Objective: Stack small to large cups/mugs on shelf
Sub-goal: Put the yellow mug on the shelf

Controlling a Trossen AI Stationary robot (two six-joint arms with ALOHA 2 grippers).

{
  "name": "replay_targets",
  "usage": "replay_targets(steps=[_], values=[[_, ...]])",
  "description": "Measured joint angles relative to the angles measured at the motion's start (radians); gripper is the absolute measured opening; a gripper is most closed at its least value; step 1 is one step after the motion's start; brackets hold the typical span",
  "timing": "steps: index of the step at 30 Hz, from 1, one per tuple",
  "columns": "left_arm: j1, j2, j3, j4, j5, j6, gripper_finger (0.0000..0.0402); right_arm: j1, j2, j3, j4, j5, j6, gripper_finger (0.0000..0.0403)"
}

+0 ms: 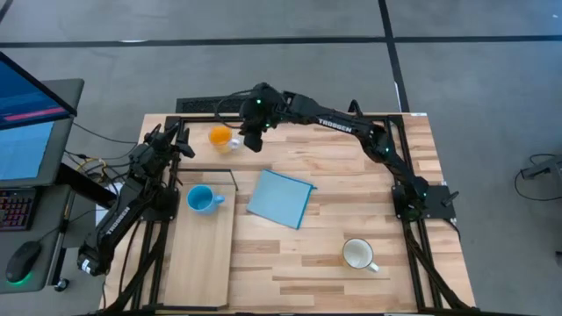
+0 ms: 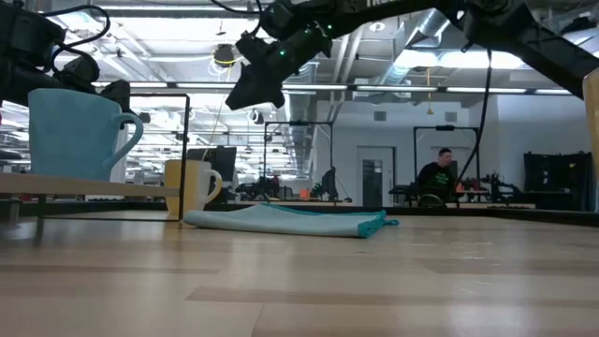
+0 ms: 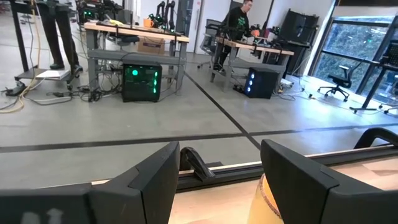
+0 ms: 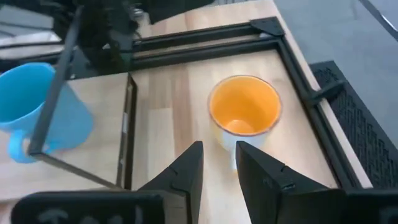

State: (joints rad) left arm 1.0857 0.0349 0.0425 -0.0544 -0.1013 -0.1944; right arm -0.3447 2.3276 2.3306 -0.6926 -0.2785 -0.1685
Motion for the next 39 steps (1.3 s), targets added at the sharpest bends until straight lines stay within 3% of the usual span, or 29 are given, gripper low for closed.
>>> replay_targets(steps=[13, 21, 39], values=[[0.0, 0.0, 0.0, 0.0, -0.011, 0.0, 0.0217, 0.024, 0.117, 0.0, 0.053, -0.004, 0.011, 0.0118], [0.0, 0.001, 0.0, 0.0, -0.012, 0.003, 0.0217, 0.02, 0.132, 0.001, 0.068, 0.167, 0.019, 0.0118], [0.0, 0.001, 0.0, 0.0, -0.016, 0.003, 0.0217, 0.03, 0.132, 0.001, 0.117, 0.171, 0.01, 0.0118]])
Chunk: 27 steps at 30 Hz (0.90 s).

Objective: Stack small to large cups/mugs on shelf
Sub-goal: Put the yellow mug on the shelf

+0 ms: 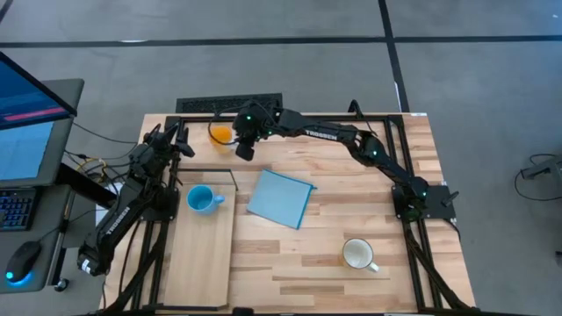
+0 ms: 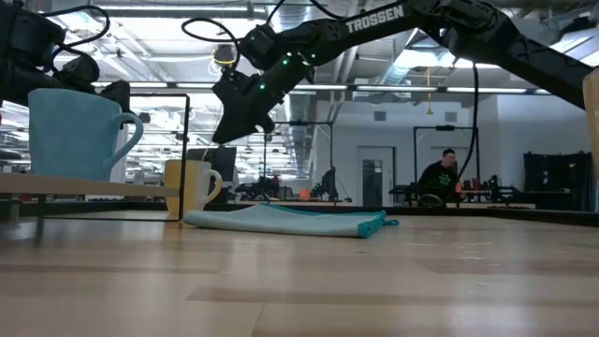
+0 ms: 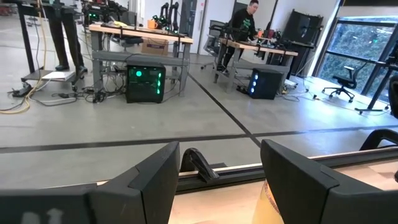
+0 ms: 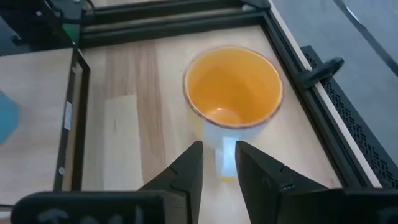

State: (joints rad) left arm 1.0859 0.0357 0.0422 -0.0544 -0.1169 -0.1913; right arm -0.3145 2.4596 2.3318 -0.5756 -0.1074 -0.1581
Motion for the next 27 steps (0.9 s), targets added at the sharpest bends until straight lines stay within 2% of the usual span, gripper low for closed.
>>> replay_targets(steps=[5, 14, 27], values=[[0.0, 0.0, 0.0, 0.0, 0.0, 0.0, 0.0217, -0.002, 0.0, 0.0, 0.002, 0.001, -0.057, 0.0118], [0.0, 0.0, 0.0, 0.0, 0.0, 0.013, 0.0217, 0.003, 0.0, 0.0, 0.008, 0.001, -0.054, 0.0128], [0.0, 0.0, 0.0, 0.0, -0.002, 0.015, 0.0217, 0.007, 0.0, 0.0, 0.024, 0.001, -0.052, 0.0234]])
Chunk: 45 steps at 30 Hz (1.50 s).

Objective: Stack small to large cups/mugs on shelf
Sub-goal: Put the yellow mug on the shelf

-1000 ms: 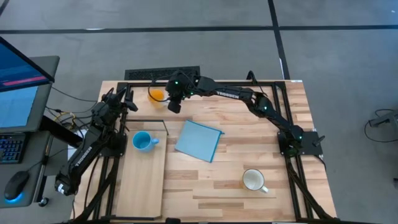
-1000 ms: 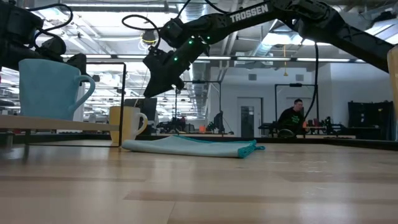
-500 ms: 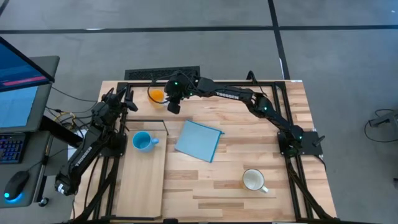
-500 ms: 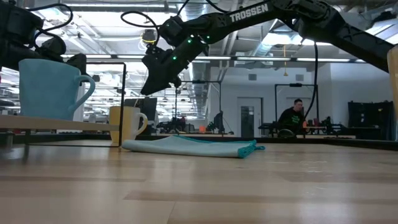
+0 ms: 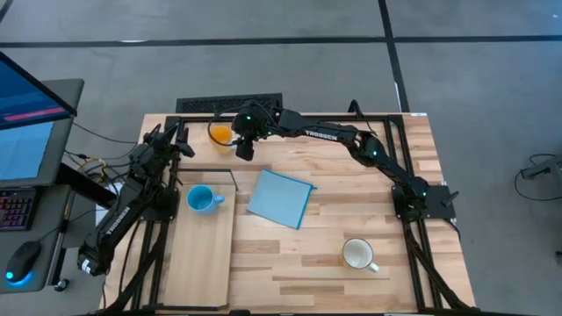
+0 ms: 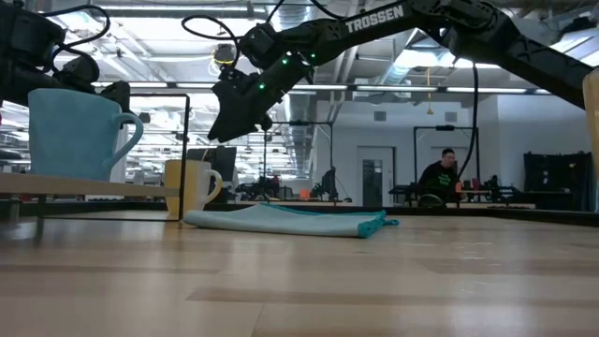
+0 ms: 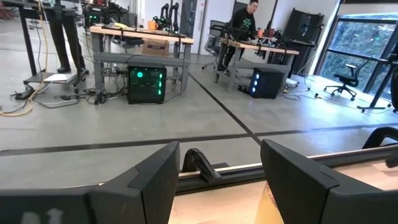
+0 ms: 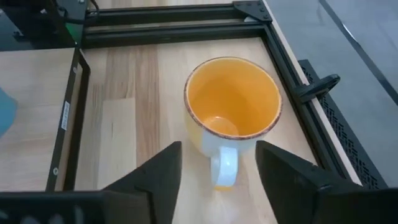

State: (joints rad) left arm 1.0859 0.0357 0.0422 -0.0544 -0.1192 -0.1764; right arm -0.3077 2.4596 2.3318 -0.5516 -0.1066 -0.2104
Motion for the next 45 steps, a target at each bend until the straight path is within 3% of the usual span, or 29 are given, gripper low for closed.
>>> replay_targets(steps=[21, 35, 45], values=[[0.0, 0.001, 0.0, 0.0, -0.001, -0.001, 0.0217, -0.038, 0.043, -0.001, -0.079, 0.001, 0.103, 0.0232], [0.0, 0.002, 0.0, 0.0, -0.001, 0.009, 0.0217, -0.007, 0.065, 0.001, 0.06, 0.0, 0.045, 0.0232], [0.0, 0.002, 0.0, 0.0, -0.001, 0.008, 0.0217, -0.015, 0.065, 0.001, 0.06, 0.003, 0.045, 0.0232]])
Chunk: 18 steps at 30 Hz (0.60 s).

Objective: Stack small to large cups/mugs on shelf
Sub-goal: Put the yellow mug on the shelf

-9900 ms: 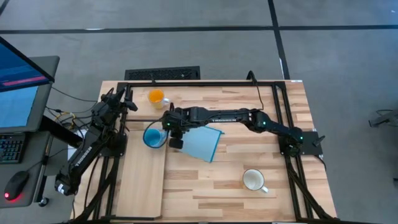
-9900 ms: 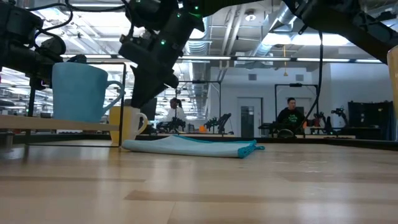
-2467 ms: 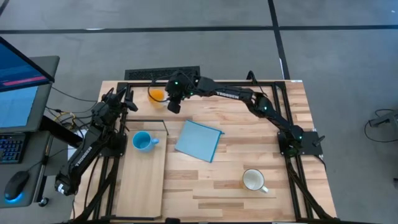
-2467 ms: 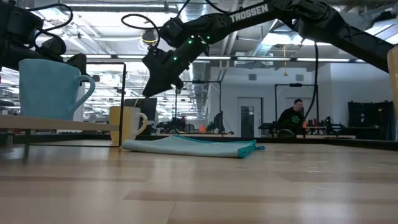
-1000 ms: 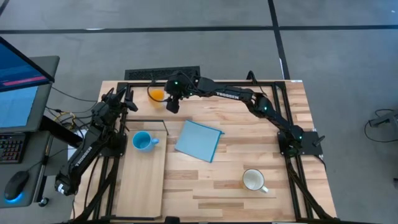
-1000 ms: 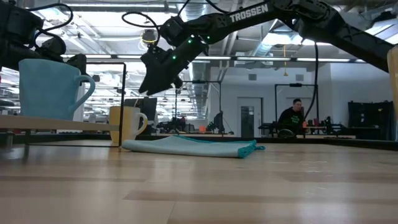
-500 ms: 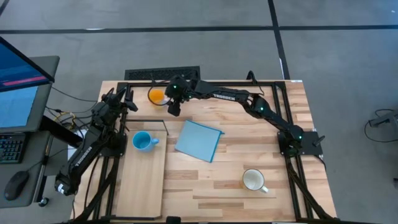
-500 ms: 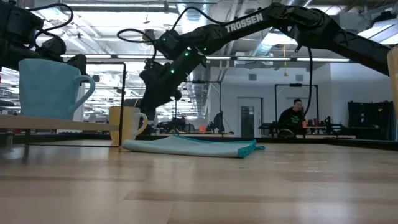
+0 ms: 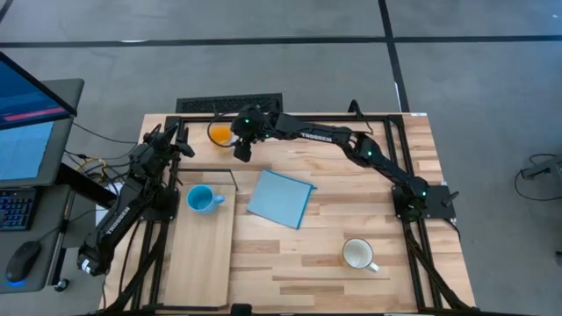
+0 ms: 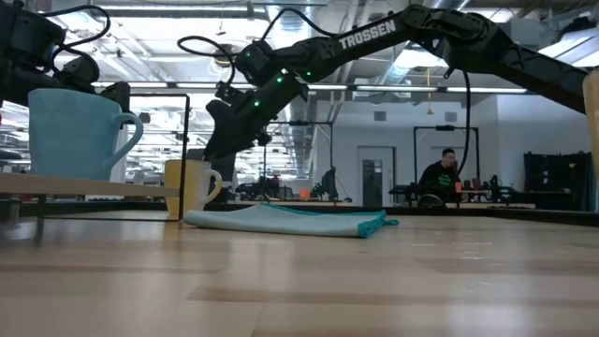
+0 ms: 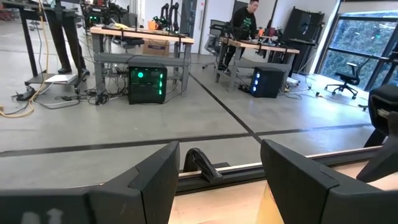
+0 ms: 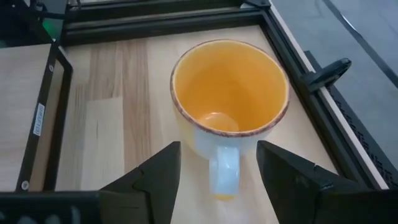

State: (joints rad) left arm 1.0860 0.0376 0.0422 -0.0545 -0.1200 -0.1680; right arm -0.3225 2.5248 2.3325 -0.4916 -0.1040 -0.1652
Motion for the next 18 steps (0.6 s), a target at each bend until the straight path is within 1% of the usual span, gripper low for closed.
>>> replay_targets(steps=[9, 18], values=[[0.0, 0.0, 0.0, 0.0, 0.0, 0.0, 0.0217, -0.001, 0.0, 0.0, 0.009, 0.001, 0.0, 0.0232], [0.0, 0.0, 0.0, 0.0, 0.0, 0.0, 0.0217, -0.002, 0.008, 0.0, 0.065, 0.009, 0.007, 0.0232]])
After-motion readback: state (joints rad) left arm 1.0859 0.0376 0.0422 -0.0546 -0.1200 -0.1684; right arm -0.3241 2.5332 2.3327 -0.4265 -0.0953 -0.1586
